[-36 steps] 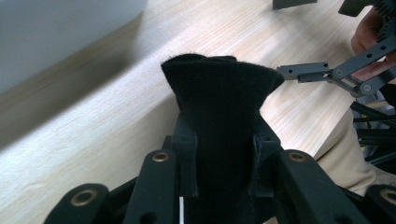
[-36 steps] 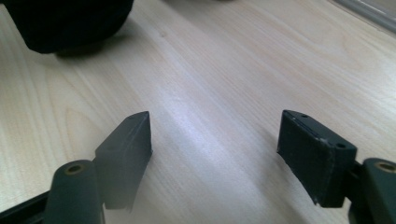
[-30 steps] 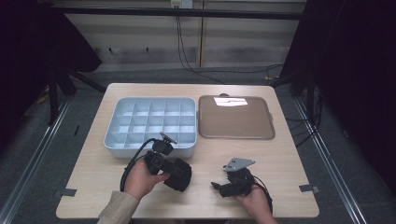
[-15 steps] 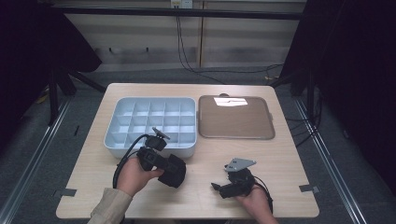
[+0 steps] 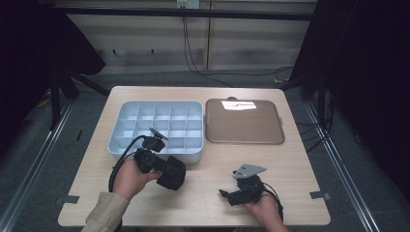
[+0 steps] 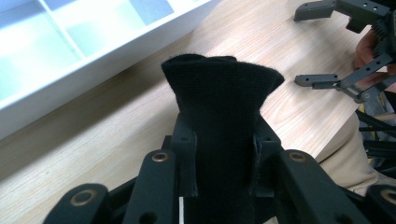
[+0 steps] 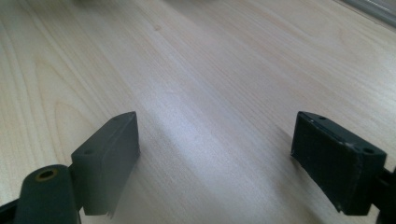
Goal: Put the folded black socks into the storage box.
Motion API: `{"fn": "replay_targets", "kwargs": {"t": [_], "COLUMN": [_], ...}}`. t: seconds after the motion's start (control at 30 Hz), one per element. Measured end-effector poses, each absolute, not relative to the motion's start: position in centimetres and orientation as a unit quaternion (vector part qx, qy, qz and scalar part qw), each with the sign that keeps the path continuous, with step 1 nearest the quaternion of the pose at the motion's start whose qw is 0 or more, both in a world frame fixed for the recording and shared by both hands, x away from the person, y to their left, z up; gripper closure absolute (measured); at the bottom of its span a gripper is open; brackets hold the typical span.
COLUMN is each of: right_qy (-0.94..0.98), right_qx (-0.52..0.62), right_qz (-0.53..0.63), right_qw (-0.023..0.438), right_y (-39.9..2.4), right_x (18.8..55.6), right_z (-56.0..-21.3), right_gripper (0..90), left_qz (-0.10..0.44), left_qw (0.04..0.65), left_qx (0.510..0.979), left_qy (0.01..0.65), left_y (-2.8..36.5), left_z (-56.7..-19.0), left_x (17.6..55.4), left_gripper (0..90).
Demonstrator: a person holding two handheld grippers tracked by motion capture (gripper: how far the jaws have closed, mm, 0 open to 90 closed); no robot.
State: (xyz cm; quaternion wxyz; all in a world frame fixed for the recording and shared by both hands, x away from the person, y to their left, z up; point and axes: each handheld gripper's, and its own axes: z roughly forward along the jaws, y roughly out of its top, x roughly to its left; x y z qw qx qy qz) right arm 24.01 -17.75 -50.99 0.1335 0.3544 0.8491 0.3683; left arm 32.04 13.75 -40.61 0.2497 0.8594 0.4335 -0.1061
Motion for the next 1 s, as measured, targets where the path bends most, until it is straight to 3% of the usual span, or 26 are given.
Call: {"fn": "replay_targets", "kwargs": {"t": [1.0], "right_qy": [0.850], "right_qx": [0.349], "right_qz": [0.370], "right_qw": [0.136], "right_y": [-17.9], "right_x": [24.1], "right_z": [-51.0], "right_gripper": [14.9], "left_qz": [-0.099], "left_qw": [0.251], "left_qx": [0.850], "left_qy": [0.452], "left_y": [16.9], "left_z": [-37.7], "left_x": [32.9], "left_gripper": [69.5]}}
